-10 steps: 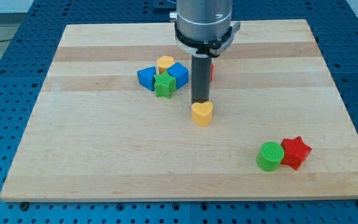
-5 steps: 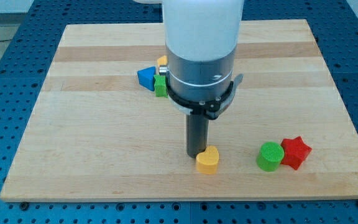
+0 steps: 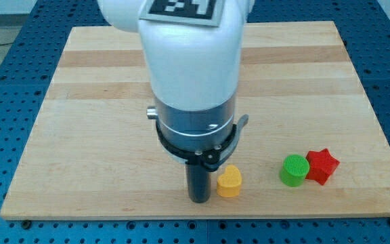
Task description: Slide the yellow heart to the left of the green circle
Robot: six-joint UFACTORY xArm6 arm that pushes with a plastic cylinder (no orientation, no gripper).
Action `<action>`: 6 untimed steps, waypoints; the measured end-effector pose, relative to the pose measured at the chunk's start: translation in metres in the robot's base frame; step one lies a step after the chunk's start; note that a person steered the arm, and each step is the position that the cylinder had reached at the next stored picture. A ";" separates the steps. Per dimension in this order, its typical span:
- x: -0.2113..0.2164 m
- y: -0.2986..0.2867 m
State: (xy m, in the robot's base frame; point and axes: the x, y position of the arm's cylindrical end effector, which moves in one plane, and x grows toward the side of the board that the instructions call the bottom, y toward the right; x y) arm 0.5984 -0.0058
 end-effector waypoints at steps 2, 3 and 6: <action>-0.001 0.020; -0.005 0.029; -0.012 0.030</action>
State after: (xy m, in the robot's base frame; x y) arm 0.5869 0.0246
